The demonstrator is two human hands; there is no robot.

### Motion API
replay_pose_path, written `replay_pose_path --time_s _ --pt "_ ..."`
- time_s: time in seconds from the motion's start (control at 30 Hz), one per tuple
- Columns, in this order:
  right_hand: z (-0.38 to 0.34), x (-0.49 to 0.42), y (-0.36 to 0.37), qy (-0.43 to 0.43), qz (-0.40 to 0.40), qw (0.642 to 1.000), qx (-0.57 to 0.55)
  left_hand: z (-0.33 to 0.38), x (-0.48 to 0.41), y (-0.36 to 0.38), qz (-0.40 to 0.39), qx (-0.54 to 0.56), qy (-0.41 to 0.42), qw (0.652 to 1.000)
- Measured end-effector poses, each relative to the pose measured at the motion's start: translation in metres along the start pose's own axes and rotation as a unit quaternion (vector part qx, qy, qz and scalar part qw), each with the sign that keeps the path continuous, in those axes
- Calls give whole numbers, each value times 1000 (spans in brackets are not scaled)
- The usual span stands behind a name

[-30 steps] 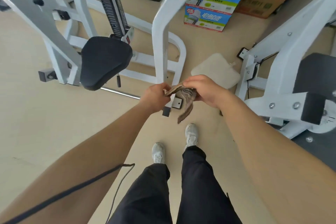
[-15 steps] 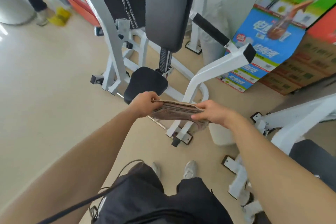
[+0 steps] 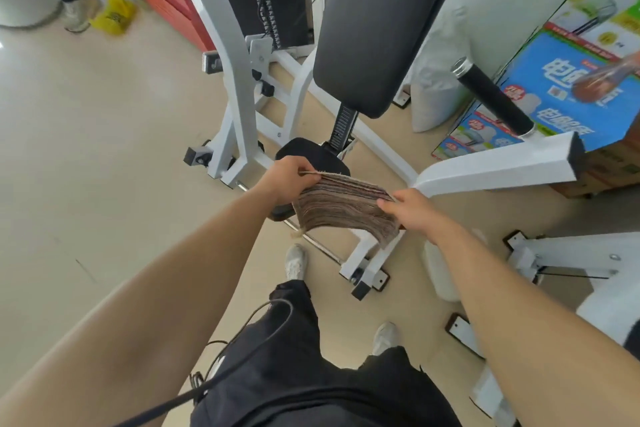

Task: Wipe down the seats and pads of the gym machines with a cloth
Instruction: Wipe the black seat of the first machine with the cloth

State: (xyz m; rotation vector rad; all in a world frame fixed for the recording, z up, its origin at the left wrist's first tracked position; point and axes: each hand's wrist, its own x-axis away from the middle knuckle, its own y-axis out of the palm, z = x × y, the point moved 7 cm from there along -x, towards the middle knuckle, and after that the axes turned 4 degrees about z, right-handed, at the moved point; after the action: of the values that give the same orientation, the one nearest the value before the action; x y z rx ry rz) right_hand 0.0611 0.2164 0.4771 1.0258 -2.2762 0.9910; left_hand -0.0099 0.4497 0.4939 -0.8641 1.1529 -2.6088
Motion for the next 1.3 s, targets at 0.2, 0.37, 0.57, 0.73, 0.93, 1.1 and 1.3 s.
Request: replay_pose_path --time_s 0.2,0.37,0.57,0.73,0.93,1.1,1.3 --pt "-50 -100 32 12 16 999 46 -58 -107 -35 -18 -2 -1 1000" --pt "-84 -200 40 -11 96 993 62 -100 -209 -54 66 9 2 998" --pt "-95 -309 52 -66 216 970 87 -144 -282 -52 199 7 21 980" --pt "-51 -370 103 -74 196 970 126 -213 -300 1 194 -109 62 973" --pt "51 -393 216 -79 56 975 201 -300 -280 104 17 -271 80 959" --pt "78 -376 245 -90 104 945 297 -305 -276 130 20 -229 64 971" --pt "63 -443 269 -101 109 939 310 -296 -344 183 -20 -250 80 965"
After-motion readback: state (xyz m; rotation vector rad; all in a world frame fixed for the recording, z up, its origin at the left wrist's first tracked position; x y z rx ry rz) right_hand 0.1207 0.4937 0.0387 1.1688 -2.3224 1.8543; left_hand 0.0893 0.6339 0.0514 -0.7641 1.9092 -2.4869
